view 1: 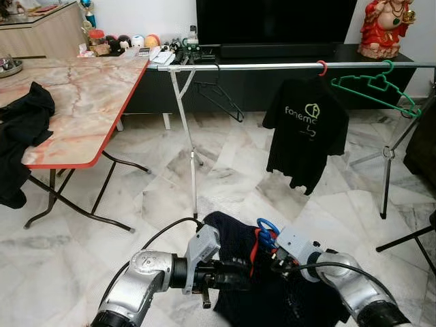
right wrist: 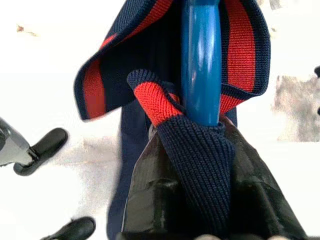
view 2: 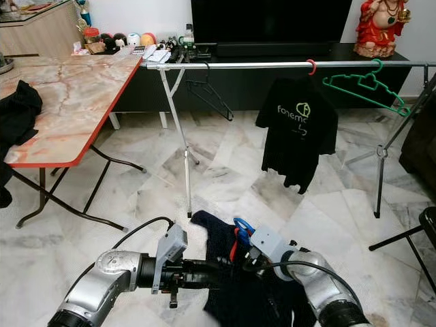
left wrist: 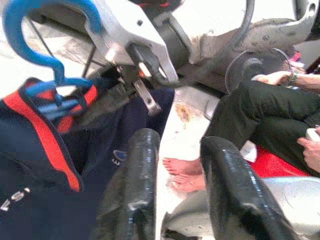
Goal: Hang hanger
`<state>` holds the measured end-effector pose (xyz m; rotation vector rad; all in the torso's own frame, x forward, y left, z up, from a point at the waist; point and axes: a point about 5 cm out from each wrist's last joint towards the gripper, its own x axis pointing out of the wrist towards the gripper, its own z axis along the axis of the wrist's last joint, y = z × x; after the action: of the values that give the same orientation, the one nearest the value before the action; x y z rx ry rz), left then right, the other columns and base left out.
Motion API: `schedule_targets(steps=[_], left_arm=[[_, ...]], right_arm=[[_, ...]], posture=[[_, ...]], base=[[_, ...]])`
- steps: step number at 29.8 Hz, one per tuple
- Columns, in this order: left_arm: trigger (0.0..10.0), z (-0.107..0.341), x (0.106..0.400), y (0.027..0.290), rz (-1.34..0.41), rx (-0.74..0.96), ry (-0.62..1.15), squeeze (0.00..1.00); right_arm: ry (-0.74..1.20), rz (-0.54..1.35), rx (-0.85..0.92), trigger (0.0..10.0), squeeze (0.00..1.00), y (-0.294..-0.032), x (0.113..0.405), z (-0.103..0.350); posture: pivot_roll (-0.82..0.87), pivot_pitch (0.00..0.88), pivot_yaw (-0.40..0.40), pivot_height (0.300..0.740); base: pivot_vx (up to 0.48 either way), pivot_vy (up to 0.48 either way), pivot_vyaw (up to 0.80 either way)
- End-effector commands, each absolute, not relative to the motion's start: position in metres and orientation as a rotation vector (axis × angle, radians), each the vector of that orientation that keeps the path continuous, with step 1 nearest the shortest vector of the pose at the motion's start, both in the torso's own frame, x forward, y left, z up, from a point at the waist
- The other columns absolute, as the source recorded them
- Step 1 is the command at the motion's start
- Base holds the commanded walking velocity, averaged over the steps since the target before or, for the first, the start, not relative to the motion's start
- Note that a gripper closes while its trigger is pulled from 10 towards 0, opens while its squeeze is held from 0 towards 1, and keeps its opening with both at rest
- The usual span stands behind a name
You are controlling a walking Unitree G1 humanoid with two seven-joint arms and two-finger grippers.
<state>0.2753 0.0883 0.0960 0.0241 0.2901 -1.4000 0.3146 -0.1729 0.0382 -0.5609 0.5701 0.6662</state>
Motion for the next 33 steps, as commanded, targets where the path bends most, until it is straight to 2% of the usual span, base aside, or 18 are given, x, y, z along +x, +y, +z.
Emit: schedule_targets(steps=[1, 7, 12, 13, 15, 19, 20, 21, 22, 33], left_arm=[[10.0, 0.099, 0.278, 0.086, -1.373, 0.068, 0.286, 1.0], [10.0, 0.101, 0.277, 0.091, -1.393, 0.086, 0.29, 1.0], [10.0, 0.094, 0.272, 0.095, -1.411, 0.153, 0.332, 1.0], [10.0, 0.094, 0.272, 0.095, -1.411, 0.153, 0.332, 1.0], [10.0, 0.075, 0.276, 0.098, -1.358, 0.261, 0.403, 1.0], [10.0, 0.073, 0.279, 0.096, -1.334, 0.288, 0.4, 1.0], [10.0, 0.073, 0.281, 0.093, -1.328, 0.302, 0.388, 0.93], [10.0, 0.073, 0.281, 0.093, -1.328, 0.302, 0.388, 0.93], [10.0, 0.072, 0.279, 0.09, -1.366, 0.306, 0.4, 0.0], [10.0, 0.057, 0.278, 0.087, -1.401, 0.352, 0.454, 0.0]], right_arm=[[0.512, 0.711, -0.541, 0.0, 0.0, -0.167, 0.318, 0.044], [0.514, 0.867, -0.644, 0.0, 0.0, -0.173, 0.31, 0.04], [0.575, 1.085, -0.756, 0.0, 0.0, -0.185, 0.29, 0.029], [0.575, 1.085, -0.756, 0.0, 0.0, -0.185, 0.29, 0.029], [0.561, 1.176, -0.71, 0.0, 0.0, -0.185, 0.285, 0.03], [0.562, 1.229, -0.678, 0.0, 0.0, -0.181, 0.284, 0.031], [0.543, 1.252, -0.674, 0.0, 0.0, -0.177, 0.285, 0.032], [0.543, 1.252, -0.674, 0.0, 0.0, -0.177, 0.285, 0.032], [0.52, 1.274, -0.664, 0.0, 0.0, -0.171, 0.286, 0.034], [0.444, 1.401, -0.598, 0.0, 0.0, -0.157, 0.286, 0.044]], posture=[[0.05, 0.039, 0.009, 0.74], [0.05, 0.028, 0.007, 0.74], [0.06, 0.023, 0.002, 0.74], [0.06, 0.023, 0.002, 0.74], [0.06, 0.015, 0.003, 0.74], [0.06, 0.014, 0.004, 0.74], [0.06, 0.011, 0.004, 0.74], [0.06, 0.011, 0.004, 0.74], [0.06, 0.008, 0.003, 0.74], [0.06, 0.014, -0.002, 0.74]], base=[[0.0, 0.0, 0.0], [0.0, 0.0, 0.0], [0.0, 0.0, 0.0], [0.0, 0.0, 0.0], [0.0, 0.0, 0.0], [0.0, 0.0, 0.0], [0.0, 0.0, 0.0], [0.0, 0.0, 0.0], [0.0, 0.0, 0.0], [0.0, 0.0, 0.0]])
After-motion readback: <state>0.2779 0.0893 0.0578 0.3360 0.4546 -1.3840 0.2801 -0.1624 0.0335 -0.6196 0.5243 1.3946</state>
